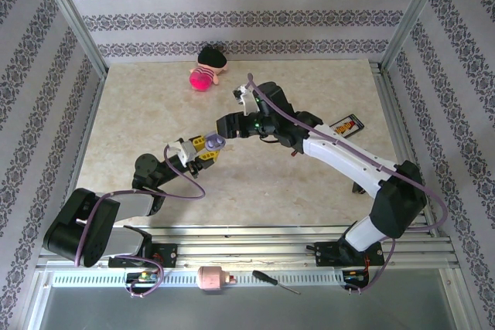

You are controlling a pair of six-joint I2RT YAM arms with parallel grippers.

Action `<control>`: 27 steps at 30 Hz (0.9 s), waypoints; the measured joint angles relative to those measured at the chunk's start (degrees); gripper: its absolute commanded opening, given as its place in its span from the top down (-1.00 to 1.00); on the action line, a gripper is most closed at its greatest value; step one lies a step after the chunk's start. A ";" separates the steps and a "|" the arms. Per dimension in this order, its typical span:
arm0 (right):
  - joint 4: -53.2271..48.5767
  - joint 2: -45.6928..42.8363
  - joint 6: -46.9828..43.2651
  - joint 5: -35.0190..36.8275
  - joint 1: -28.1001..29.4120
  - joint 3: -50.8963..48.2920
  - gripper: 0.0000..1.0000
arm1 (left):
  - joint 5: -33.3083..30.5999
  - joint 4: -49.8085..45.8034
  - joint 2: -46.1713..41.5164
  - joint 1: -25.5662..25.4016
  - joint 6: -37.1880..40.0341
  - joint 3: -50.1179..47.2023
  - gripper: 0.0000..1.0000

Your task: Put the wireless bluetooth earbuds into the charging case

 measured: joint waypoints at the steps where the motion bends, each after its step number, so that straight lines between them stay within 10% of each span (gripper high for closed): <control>1: 0.04 -0.22 0.00 -0.11 0.02 -0.33 -0.24 | -0.26 0.00 0.00 0.00 0.00 0.00 0.53; 9: 3.30 -2.56 4.33 -3.02 -1.25 -4.66 -0.28 | -2.69 0.09 0.00 0.00 -0.20 0.00 0.49; 27: 44.46 -1.75 42.60 -17.66 -4.92 -22.62 -0.26 | -7.98 0.15 0.52 -3.67 -4.35 2.99 0.52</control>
